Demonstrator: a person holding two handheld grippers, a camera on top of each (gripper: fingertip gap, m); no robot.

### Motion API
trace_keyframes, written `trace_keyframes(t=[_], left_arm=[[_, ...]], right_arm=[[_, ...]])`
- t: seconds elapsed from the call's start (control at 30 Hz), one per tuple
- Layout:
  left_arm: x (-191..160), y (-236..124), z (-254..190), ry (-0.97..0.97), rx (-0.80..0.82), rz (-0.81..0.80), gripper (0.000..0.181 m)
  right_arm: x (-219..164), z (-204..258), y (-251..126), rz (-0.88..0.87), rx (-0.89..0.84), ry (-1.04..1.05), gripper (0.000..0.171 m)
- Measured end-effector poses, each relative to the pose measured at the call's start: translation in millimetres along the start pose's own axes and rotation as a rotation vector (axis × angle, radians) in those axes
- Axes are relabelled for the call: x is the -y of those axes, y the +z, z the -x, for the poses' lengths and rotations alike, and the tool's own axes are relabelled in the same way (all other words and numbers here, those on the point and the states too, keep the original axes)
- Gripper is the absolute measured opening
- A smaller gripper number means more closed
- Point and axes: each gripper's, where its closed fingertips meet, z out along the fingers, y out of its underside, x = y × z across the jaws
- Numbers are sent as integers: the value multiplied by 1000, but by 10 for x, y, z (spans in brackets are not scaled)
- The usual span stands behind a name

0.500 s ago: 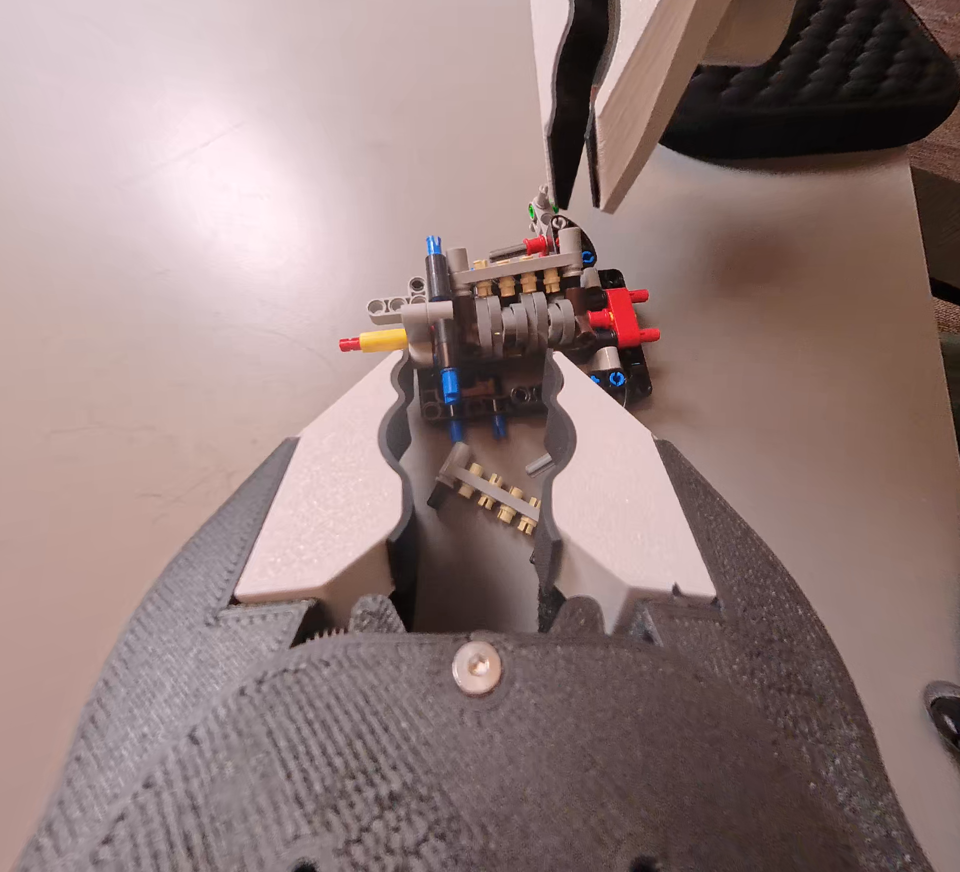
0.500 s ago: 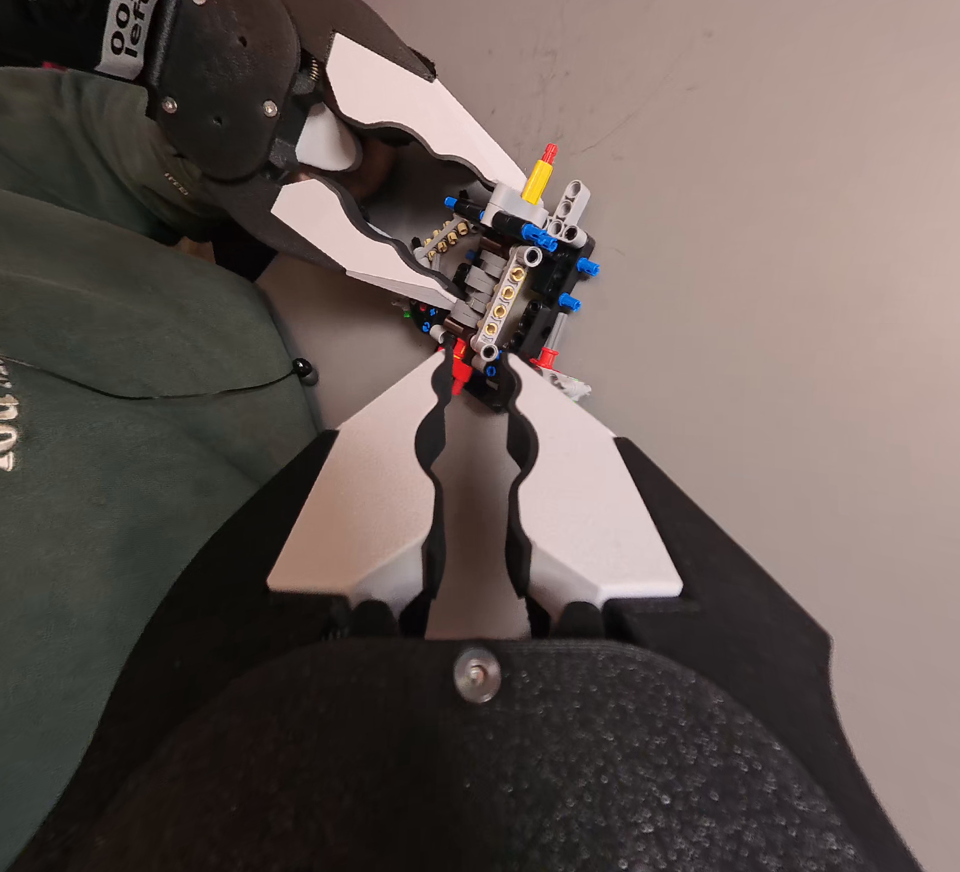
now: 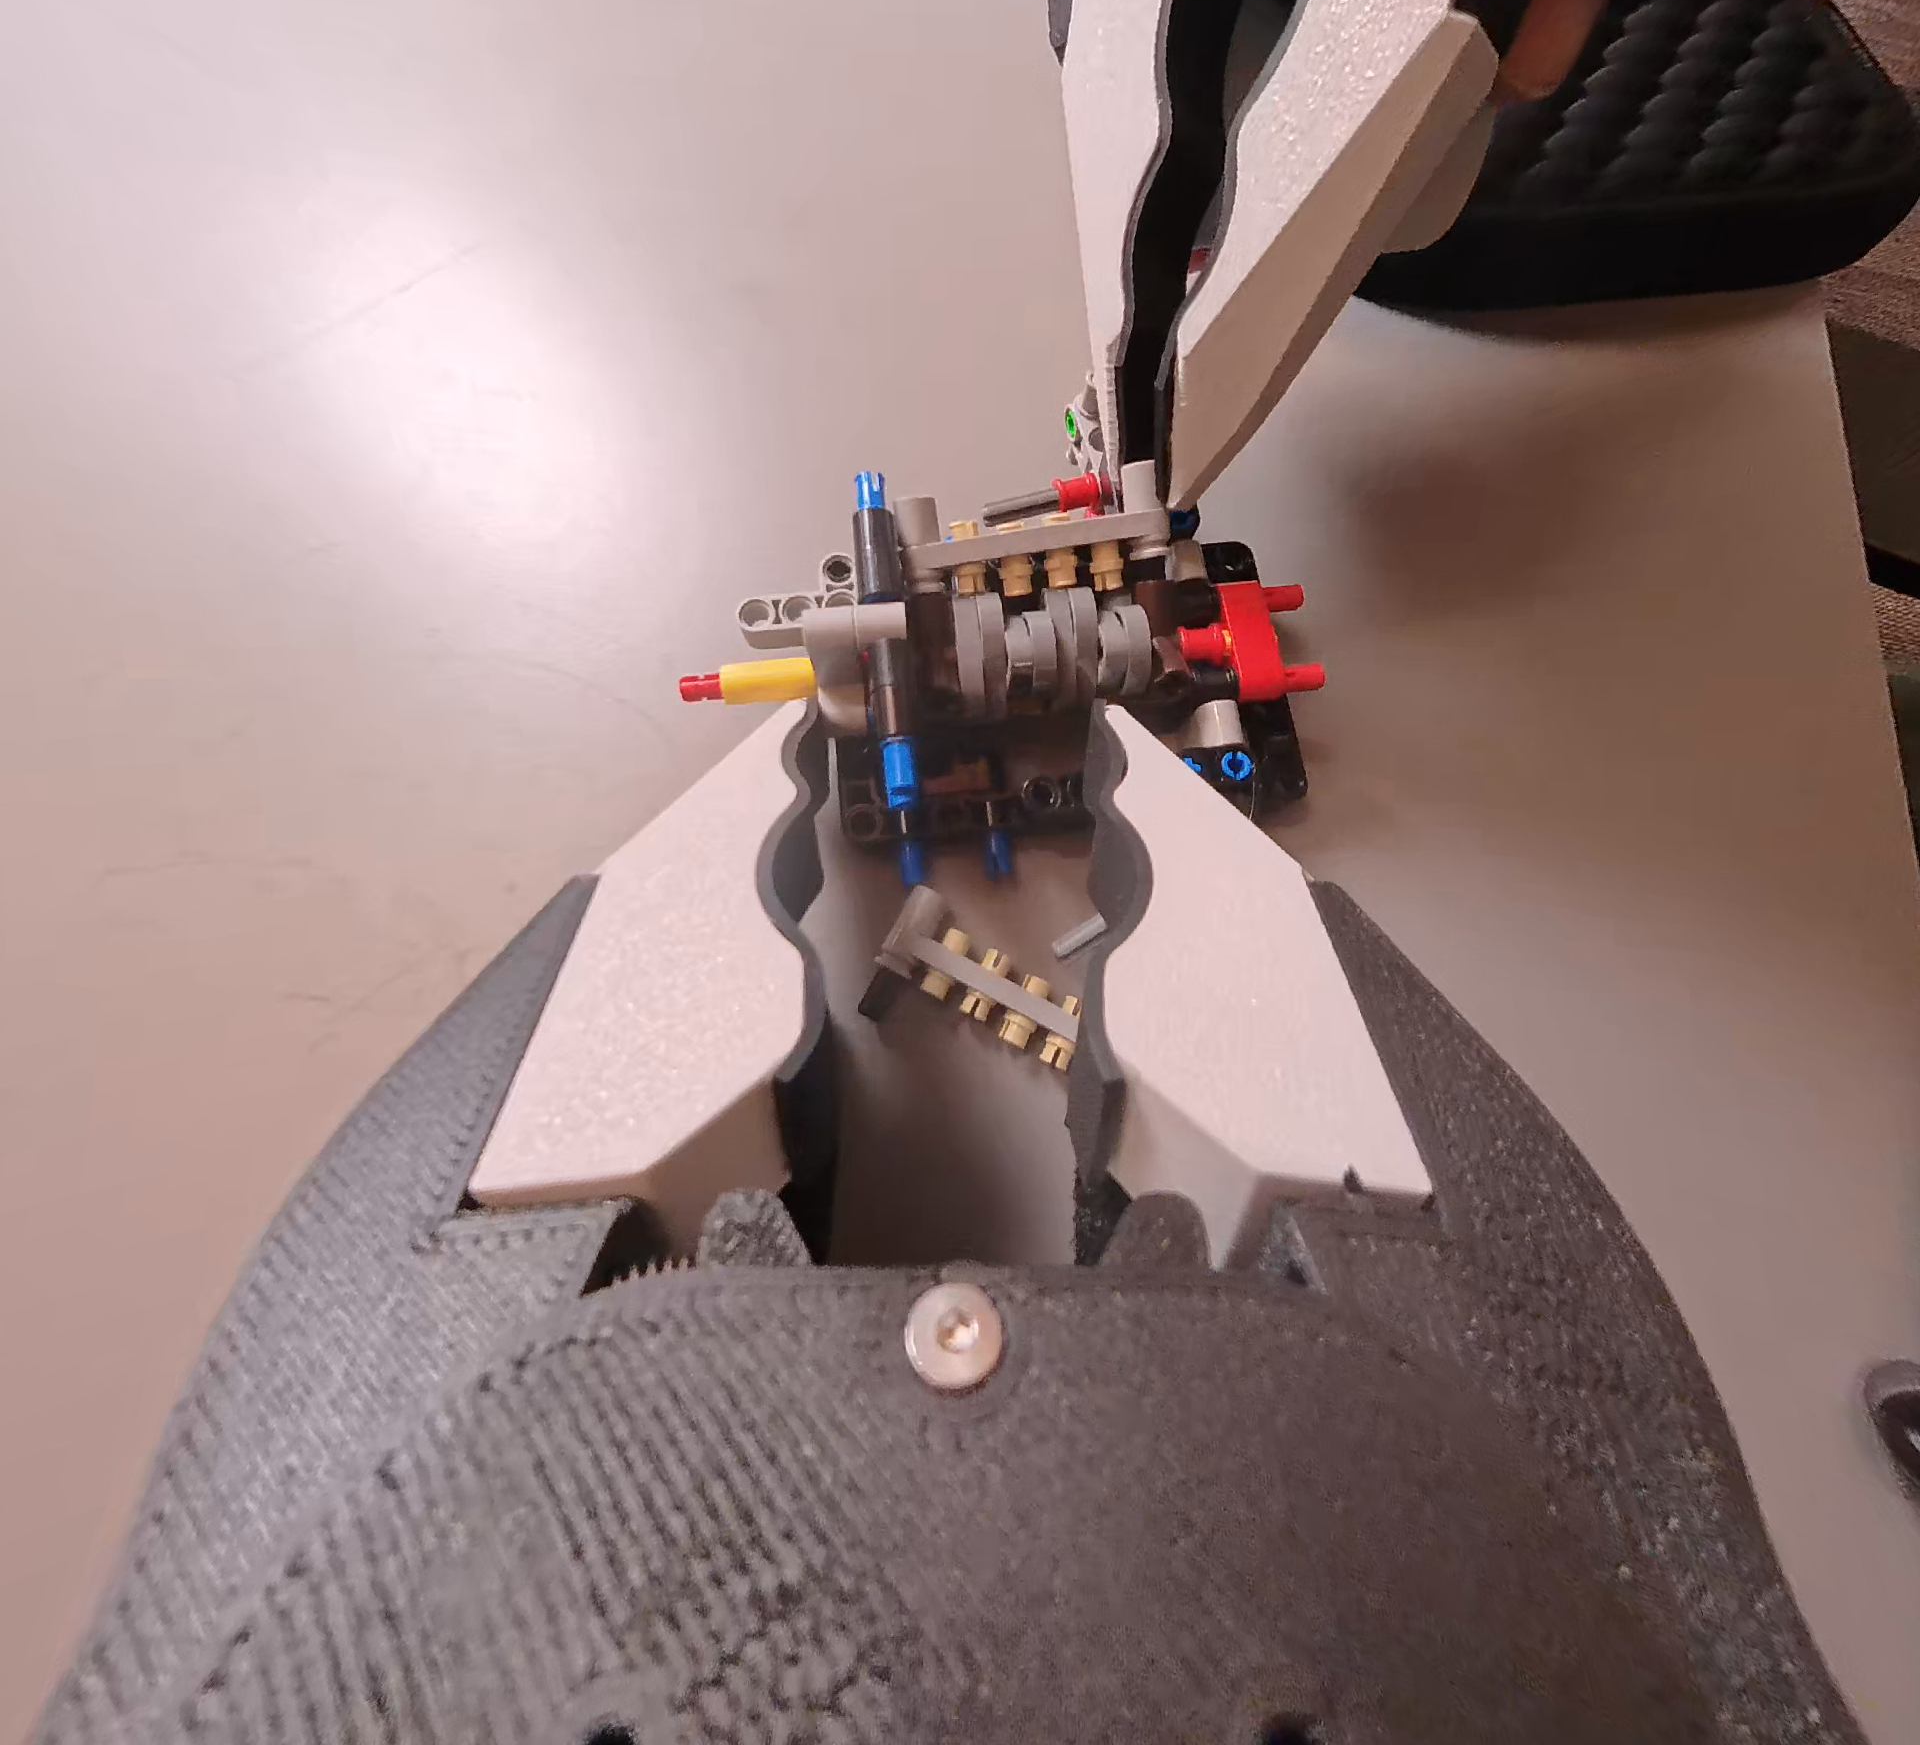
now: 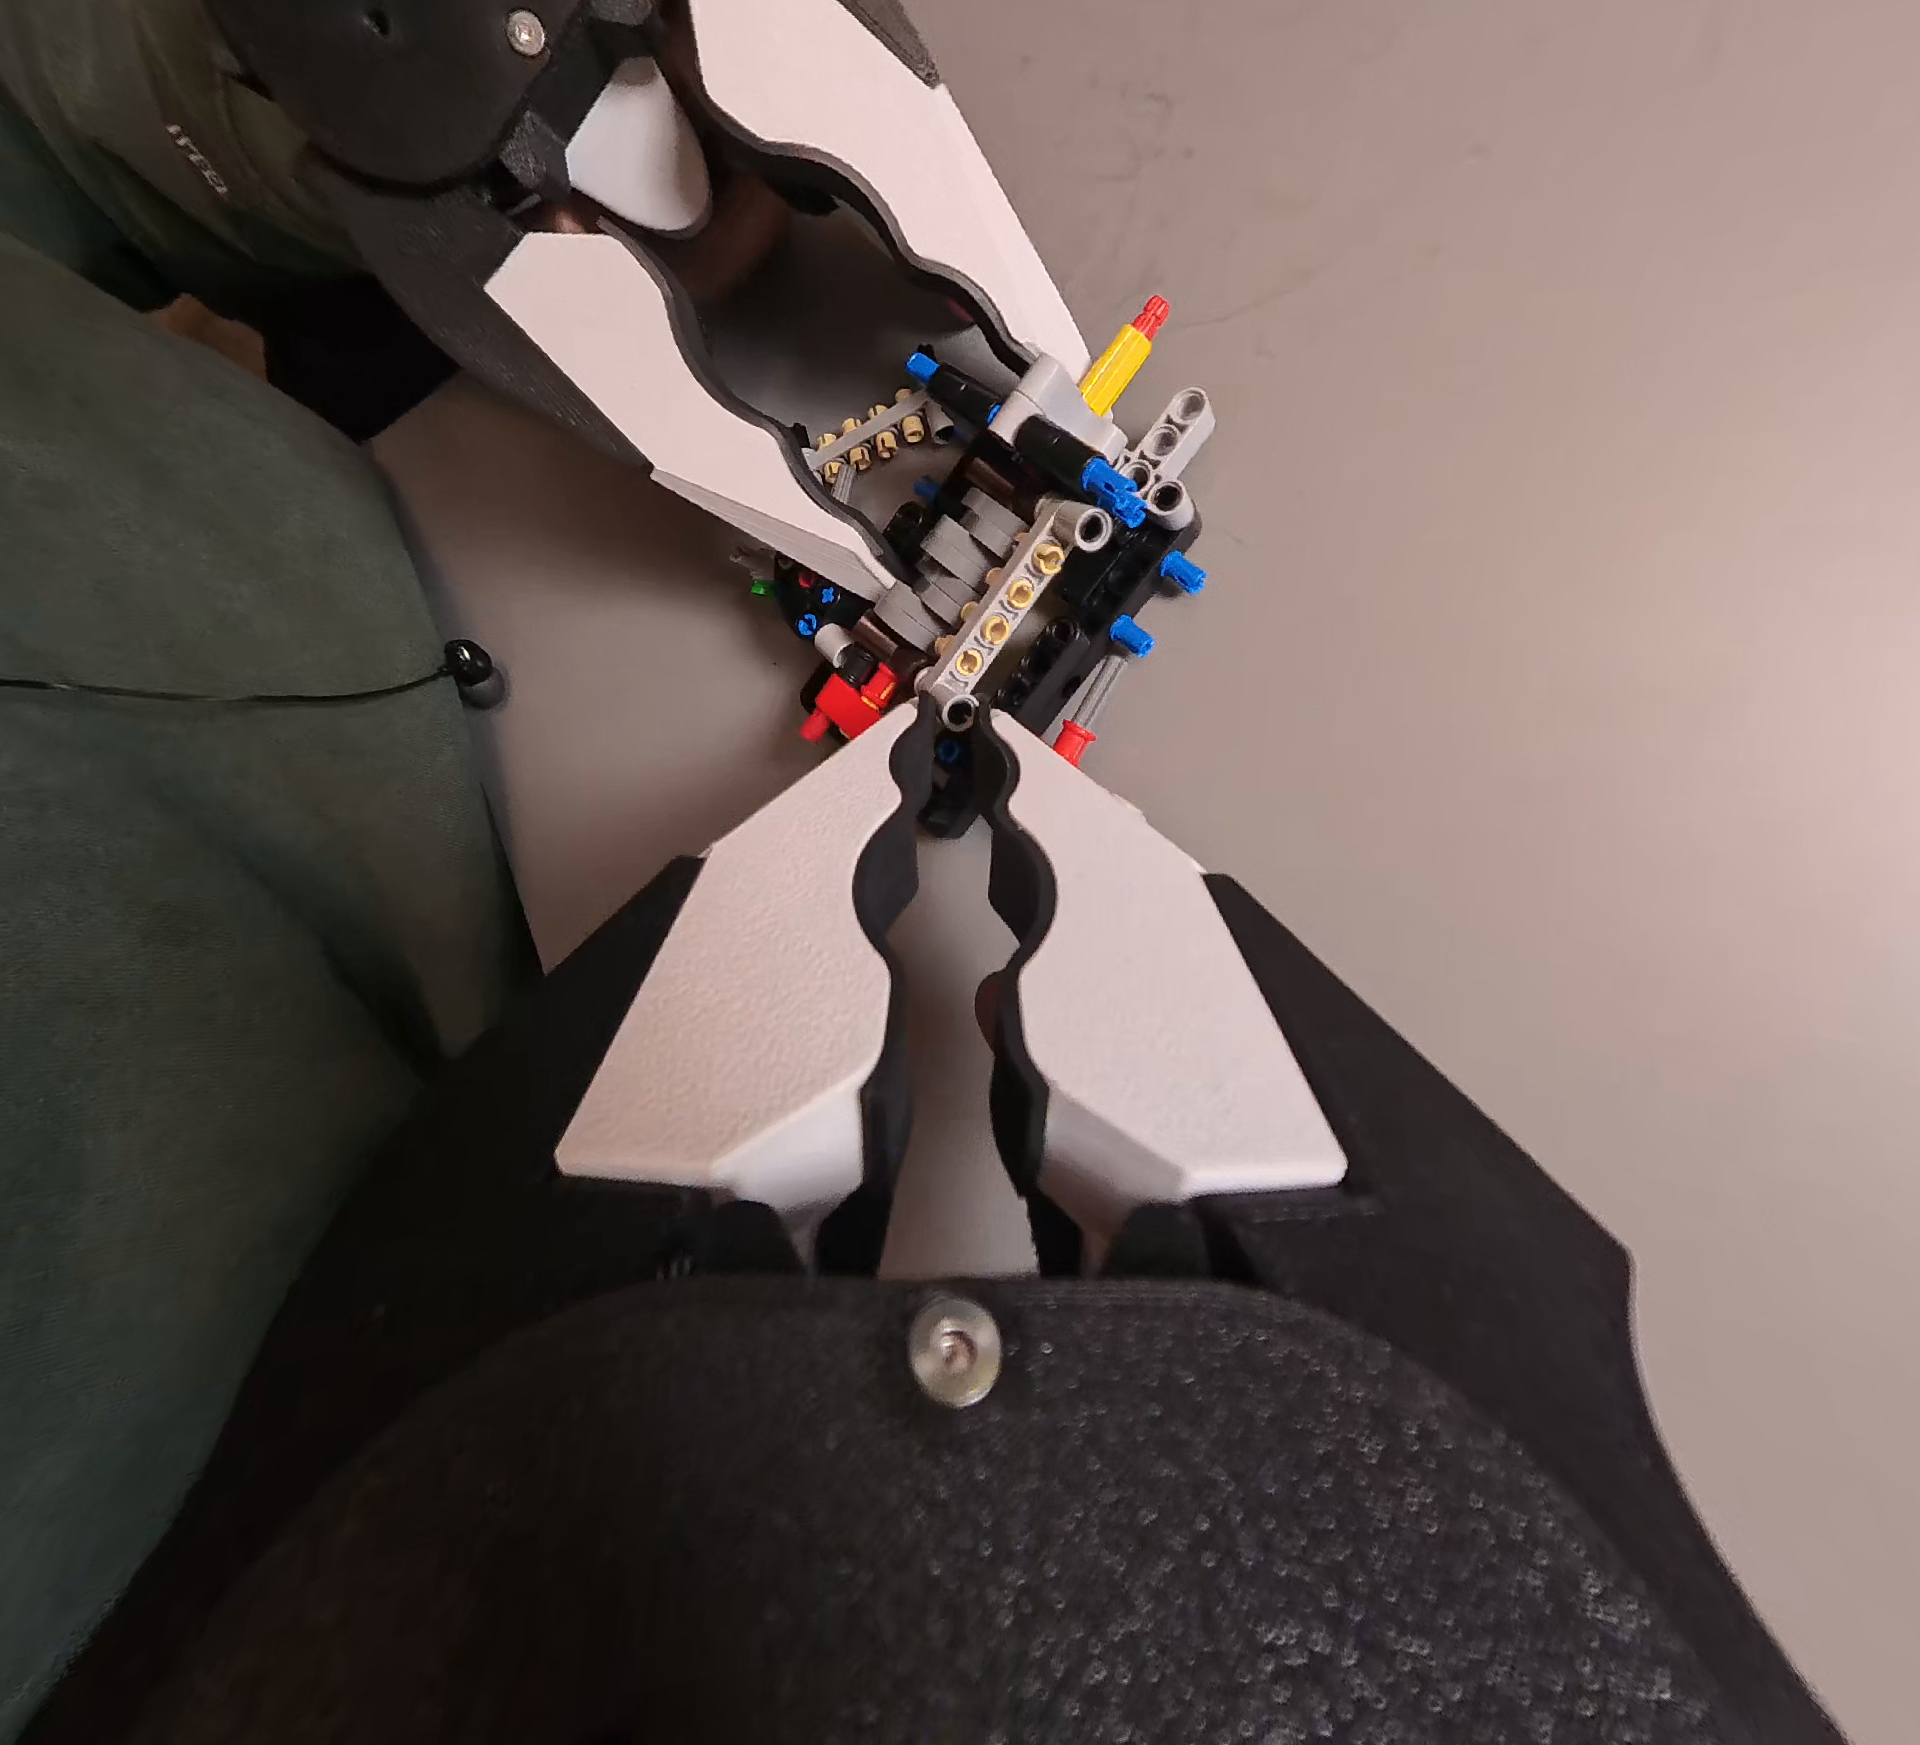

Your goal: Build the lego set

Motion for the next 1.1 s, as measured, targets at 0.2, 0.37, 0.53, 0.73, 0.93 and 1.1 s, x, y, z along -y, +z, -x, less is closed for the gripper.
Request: trace_keyframes(t=[0.2,0.37,0.53,0.73,0.93,1.1], left_arm=[[-5,-3,-1,1,-1,5,49],[-6,-4,-2,0,-2,8,48],[-8,-5,-1,-1,-3,10,48],[-15,-20,6,1,-11,9,49],[-5,-13,-1,6,-15,4,49],[-5,-14,-1,9,-14,4,49]], right_arm=[[-2,14,18,32,-19,-46,5],[-2,28,44,73,-48,-99,5],[-3,24,46,85,-49,-92,5],[8,21,52,60,-52,-73,6],[258,-89,-24,-56,-47,9,15],[328,-200,69,-94,-4,138,13]])
